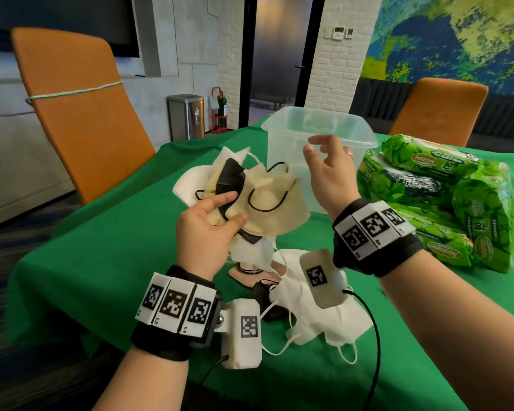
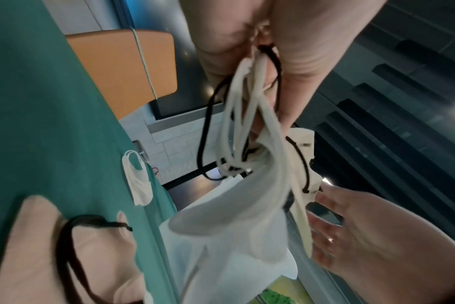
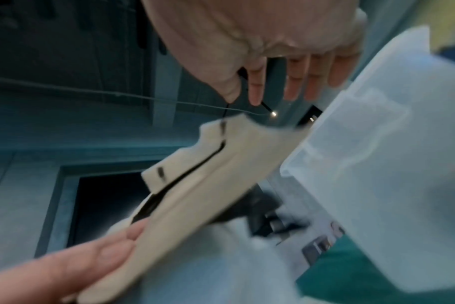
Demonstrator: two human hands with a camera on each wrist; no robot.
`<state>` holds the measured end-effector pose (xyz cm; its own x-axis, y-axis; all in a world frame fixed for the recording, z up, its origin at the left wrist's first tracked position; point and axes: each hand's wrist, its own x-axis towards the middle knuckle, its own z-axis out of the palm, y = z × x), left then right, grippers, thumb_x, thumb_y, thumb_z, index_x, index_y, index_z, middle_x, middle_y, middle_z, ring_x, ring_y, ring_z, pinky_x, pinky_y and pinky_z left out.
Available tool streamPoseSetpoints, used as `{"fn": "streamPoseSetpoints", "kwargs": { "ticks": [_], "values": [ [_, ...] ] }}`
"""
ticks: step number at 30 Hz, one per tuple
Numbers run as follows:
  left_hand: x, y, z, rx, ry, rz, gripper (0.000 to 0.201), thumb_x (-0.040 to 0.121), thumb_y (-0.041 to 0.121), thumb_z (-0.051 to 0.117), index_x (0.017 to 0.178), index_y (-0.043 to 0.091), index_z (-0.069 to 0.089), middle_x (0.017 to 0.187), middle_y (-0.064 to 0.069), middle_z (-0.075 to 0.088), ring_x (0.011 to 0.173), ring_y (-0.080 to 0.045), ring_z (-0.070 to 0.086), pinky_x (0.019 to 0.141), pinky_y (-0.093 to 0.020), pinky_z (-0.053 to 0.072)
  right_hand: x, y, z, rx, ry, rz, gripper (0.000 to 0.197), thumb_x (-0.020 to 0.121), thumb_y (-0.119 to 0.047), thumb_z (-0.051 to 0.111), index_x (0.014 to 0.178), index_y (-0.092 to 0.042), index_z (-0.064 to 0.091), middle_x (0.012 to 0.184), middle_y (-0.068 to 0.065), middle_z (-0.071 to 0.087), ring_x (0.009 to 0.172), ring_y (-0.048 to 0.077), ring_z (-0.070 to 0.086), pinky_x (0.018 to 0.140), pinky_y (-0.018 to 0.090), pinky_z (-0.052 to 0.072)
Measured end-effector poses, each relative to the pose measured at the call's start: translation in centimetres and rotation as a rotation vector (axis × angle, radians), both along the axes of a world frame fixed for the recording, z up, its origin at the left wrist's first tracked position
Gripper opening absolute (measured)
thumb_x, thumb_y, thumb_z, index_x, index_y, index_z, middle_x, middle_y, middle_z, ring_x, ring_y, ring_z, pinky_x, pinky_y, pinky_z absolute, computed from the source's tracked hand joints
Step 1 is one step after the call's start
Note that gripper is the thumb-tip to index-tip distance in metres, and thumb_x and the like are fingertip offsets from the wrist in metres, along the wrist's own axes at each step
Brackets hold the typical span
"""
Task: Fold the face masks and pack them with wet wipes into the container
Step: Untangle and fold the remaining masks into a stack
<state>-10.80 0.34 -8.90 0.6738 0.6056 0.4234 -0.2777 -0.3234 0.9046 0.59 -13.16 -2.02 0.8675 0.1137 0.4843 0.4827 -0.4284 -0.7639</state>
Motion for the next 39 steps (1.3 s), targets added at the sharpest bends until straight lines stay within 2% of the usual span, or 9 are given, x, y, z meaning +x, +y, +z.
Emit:
{"fn": "streamPoseSetpoints", "kwargs": {
  "ticks": [3,5,8,11,17,23,27,31,39],
  "values": [
    [0.2,0.7,-0.2,-0.051,0.008,0.044,0.035,0.074,0.008,0.076,0.107,0.018,0.068,0.102,0.005,0.063,0.094,0.001,0.057,0.076,-0.004,0.041,-1.7,-1.5,0.0,-0.02,-0.28,0.141,0.014,0.08,-0.021,0.068,0.088,-0.025,0.058,0.096,-0.003,0.047,0.09,0.015,0.049,0.08,0.017,0.037],
    [0.3,0.9,-0.2,-0.099,0.015,0.049,0.035,0.074,0.007,0.076,0.106,0.018,0.068,0.103,0.003,0.064,0.1,-0.008,0.059,0.087,-0.019,0.046,-2.8,-2.0,-0.1,-0.132,-0.259,0.382,0.025,0.07,-0.018,0.077,0.076,-0.031,0.057,0.086,-0.007,0.051,0.082,0.011,0.05,0.07,0.007,0.031],
    [0.3,0.9,-0.1,-0.131,0.013,0.036,0.034,0.074,0.008,0.076,0.099,0.028,0.066,0.106,-0.002,0.067,0.104,-0.014,0.062,0.096,-0.035,0.049,-3.4,-1.4,-0.6,-0.507,-0.214,0.548,0.027,0.061,-0.021,0.084,0.083,-0.028,0.068,0.098,-0.006,0.052,0.095,0.017,0.046,0.08,0.021,0.032],
    [0.0,0.8,0.1,-0.172,0.009,-0.016,0.033,0.075,0.006,0.075,0.092,0.032,0.066,0.105,-0.005,0.069,0.101,-0.016,0.064,0.095,-0.037,0.05,-3.5,-0.4,-1.6,-0.741,-0.324,0.456,0.039,0.061,-0.022,0.083,0.097,-0.03,0.069,0.109,-0.004,0.047,0.097,0.016,0.036,0.079,0.03,0.027],
    [-0.6,1.2,0.2,-0.233,0.006,-0.116,0.041,0.066,0.001,0.079,0.098,0.023,0.065,0.103,-0.008,0.069,0.099,-0.018,0.065,0.088,-0.034,0.053,-2.6,-0.8,-1.9,-0.476,-0.34,0.537,0.014,0.071,-0.006,0.076,0.08,-0.016,0.074,0.087,-0.005,0.057,0.086,0.022,0.057,0.081,0.037,0.046],
    [-1.0,1.5,0.2,-0.159,0.029,-0.136,0.042,0.064,0.005,0.082,0.093,0.031,0.066,0.106,-0.004,0.068,0.106,-0.019,0.063,0.094,-0.04,0.05,-2.4,-1.4,-1.3,-0.313,-0.208,0.47,0.013,0.082,-0.007,0.067,0.08,-0.02,0.066,0.076,-0.012,0.062,0.071,-0.011,0.053,0.071,0.003,0.036],
    [-1.0,1.9,-0.4,-0.097,0.035,-0.08,0.033,0.074,0.004,0.075,0.095,0.028,0.067,0.106,-0.003,0.068,0.092,-0.013,0.064,0.091,-0.038,0.052,-1.7,-1.8,-0.8,-0.115,-0.233,0.277,0.018,0.085,-0.005,0.061,0.088,-0.021,0.053,0.062,-0.011,0.052,0.054,-0.002,0.046,0.054,0.009,0.034],
    [-0.8,2.1,-0.7,-0.06,0.039,-0.051,0.039,0.073,0.001,0.075,0.091,0.035,0.066,0.102,-0.002,0.069,0.081,-0.02,0.065,0.085,-0.042,0.055,-1.6,-2.0,-0.4,-0.043,-0.338,0.112,0.016,0.085,-0.005,0.059,0.093,-0.018,0.055,0.061,-0.007,0.051,0.053,0.002,0.044,0.054,0.014,0.035],
    [-0.4,1.3,-0.7,0.063,-0.028,-0.011,0.062,0.067,-0.003,0.077,0.119,0.022,0.053,0.115,0.011,0.055,0.111,-0.004,0.047,0.092,-0.014,0.033,-4.4,1.3,-1.9,-0.216,-0.524,0.403,0.016,0.08,-0.002,0.058,0.082,-0.009,0.072,0.072,-0.01,0.051,0.061,-0.011,0.042,0.064,0.0,0.034]
  ]
}}
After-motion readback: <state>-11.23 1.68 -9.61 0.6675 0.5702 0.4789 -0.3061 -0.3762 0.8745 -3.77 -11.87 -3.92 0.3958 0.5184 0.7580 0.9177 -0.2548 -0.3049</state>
